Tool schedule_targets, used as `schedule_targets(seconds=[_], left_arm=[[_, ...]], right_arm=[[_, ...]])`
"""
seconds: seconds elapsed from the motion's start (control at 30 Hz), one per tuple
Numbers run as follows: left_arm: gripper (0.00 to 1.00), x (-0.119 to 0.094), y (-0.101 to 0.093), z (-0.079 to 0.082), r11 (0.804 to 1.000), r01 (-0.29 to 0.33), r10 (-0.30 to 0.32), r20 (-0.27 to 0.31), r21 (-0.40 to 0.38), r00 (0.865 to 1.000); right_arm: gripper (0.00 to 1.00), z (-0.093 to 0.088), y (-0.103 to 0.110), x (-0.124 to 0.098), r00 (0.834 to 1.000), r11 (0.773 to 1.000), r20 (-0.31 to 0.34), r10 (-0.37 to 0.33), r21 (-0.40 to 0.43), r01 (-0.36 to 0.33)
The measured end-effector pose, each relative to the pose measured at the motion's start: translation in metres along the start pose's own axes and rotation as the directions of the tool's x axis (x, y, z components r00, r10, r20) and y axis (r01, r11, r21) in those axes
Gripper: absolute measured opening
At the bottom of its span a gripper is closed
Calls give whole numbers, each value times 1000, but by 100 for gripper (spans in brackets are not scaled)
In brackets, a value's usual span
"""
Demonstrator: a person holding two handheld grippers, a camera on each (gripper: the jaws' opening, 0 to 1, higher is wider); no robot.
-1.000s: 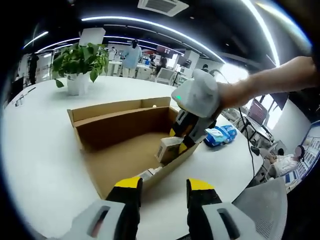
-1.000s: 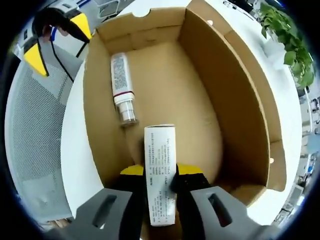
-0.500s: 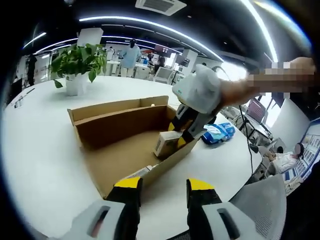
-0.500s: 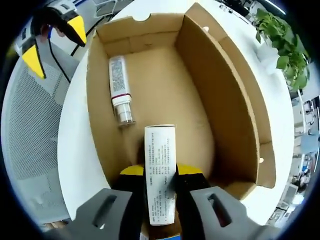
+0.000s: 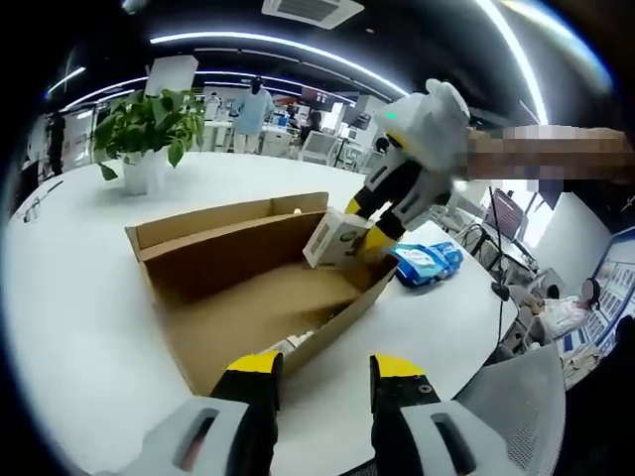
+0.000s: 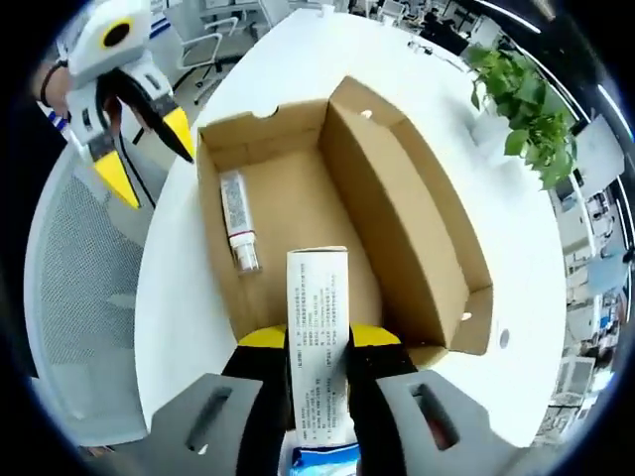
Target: Operate the shoe box by opening the lid, removing the specified soft item, and placing it in the target area until the item is outside and the box remains undamaged.
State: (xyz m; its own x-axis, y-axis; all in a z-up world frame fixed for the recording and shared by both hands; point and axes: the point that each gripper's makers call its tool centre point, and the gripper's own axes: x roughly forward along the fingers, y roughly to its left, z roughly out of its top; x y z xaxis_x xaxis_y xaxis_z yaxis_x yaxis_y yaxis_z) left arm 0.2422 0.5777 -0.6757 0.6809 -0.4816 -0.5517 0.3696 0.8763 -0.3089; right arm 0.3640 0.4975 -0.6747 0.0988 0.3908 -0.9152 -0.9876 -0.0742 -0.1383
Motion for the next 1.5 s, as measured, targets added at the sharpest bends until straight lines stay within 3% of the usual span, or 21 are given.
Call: schedule_targets(seconds=[0.23,0.53,1.0,1.4,1.5], left_arm=[[35,6,-5,4,1000,10,-10,-8,15,1000],[35,16,-20,10,999,30,-29,-17,32,999],[35,26,-37,15,999,29,-29,-25,29,999],[35,39,-56,22,999,27,-26,-32,32,999],[35,42,-59,25,999,22,-21,-29,26,999]], right_arm=[[18,-10,-6,-42,998,999,36,-44,18,43],[18,-35,-1,-62,998,997,29,-62,38,61],[18,-126,23,-77,996,985,-30,-82,148,86],[18,-233,40,-104,986,940,-106,-126,306,152],[18,-252,43,-110,985,930,-122,-126,330,160]])
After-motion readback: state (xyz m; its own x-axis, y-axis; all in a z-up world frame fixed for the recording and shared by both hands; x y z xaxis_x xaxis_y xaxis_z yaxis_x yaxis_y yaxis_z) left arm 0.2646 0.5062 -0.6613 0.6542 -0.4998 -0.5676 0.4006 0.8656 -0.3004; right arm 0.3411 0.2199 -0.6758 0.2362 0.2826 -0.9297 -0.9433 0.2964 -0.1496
